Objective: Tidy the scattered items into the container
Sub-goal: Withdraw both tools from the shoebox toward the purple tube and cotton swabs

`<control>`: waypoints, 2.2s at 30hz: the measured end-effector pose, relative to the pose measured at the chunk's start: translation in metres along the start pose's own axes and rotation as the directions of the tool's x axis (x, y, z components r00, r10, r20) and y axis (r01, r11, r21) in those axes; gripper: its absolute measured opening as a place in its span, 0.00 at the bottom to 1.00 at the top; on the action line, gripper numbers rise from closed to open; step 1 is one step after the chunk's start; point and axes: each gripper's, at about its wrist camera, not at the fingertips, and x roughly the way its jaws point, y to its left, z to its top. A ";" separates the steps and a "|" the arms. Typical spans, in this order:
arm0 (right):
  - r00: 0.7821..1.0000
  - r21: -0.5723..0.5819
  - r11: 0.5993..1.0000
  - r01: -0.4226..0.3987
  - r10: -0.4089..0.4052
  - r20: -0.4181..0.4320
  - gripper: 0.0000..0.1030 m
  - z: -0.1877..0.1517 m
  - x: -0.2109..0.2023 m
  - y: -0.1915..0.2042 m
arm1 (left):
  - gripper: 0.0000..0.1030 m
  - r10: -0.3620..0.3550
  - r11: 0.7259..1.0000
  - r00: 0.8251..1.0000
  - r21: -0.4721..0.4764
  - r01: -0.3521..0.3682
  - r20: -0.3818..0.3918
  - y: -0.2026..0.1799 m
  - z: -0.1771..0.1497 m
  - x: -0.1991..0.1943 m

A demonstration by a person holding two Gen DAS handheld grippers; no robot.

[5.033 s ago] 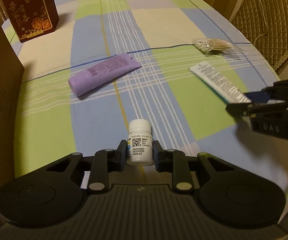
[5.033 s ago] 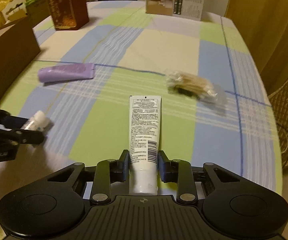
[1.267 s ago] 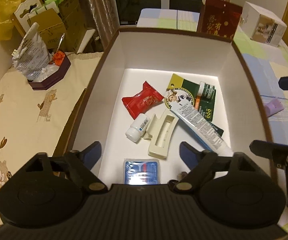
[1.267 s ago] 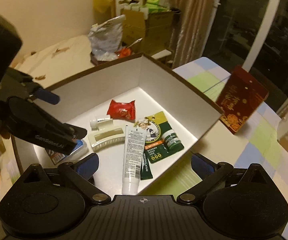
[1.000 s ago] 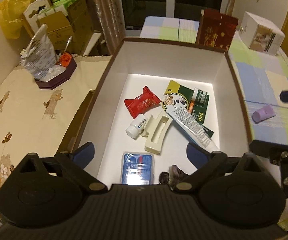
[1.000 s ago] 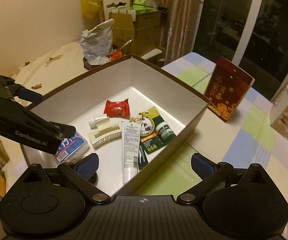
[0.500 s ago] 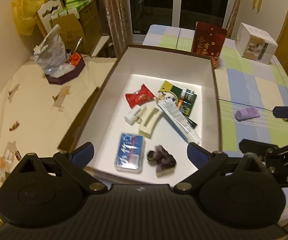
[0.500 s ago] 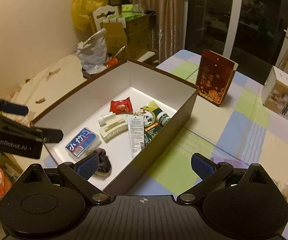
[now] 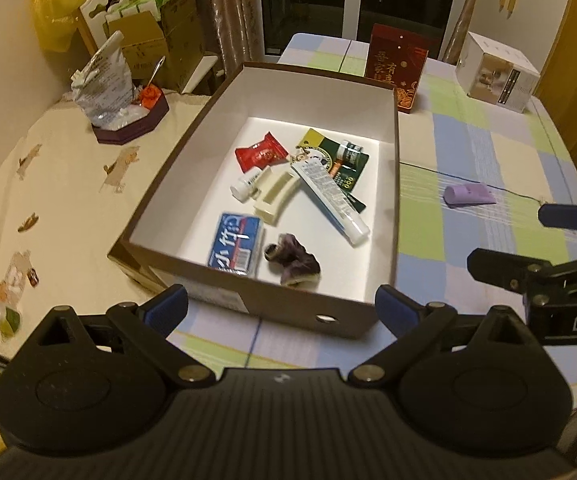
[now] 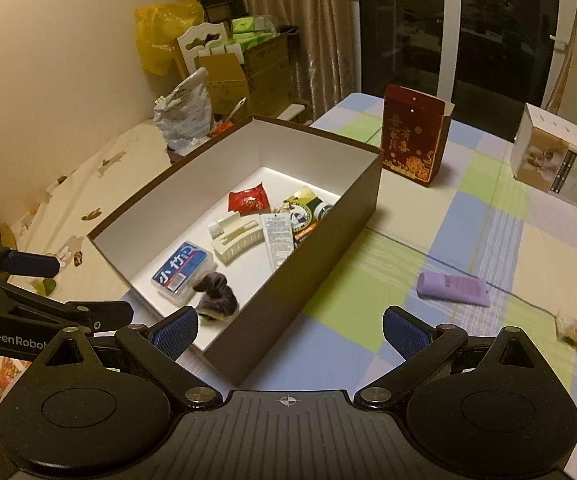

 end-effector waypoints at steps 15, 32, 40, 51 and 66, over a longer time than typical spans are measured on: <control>1.000 0.015 1.000 -0.011 0.011 0.003 1.00 -0.035 -0.028 0.001 | 0.96 -0.020 0.999 1.000 -0.049 0.020 -0.004 -0.019 -0.030 -0.018; 0.999 0.074 0.996 0.052 -0.051 -0.007 1.00 -0.069 -0.051 -0.029 | 0.96 -0.053 0.999 0.999 0.003 0.053 -0.002 -0.057 -0.045 -0.022; 0.994 0.120 0.987 0.106 -0.105 -0.019 1.00 -0.086 -0.059 -0.058 | 0.96 -0.086 0.994 0.996 0.061 0.086 -0.009 -0.089 -0.044 -0.014; 0.973 0.253 0.940 0.231 -0.215 -0.087 1.00 -0.122 -0.062 -0.128 | 0.96 -0.185 0.960 0.983 0.212 0.183 -0.008 -0.158 -0.043 0.024; 0.958 0.456 0.845 0.280 -0.213 -0.194 1.00 -0.149 -0.033 -0.223 | 0.96 -0.218 0.909 0.973 0.346 0.231 -0.076 -0.234 -0.009 0.125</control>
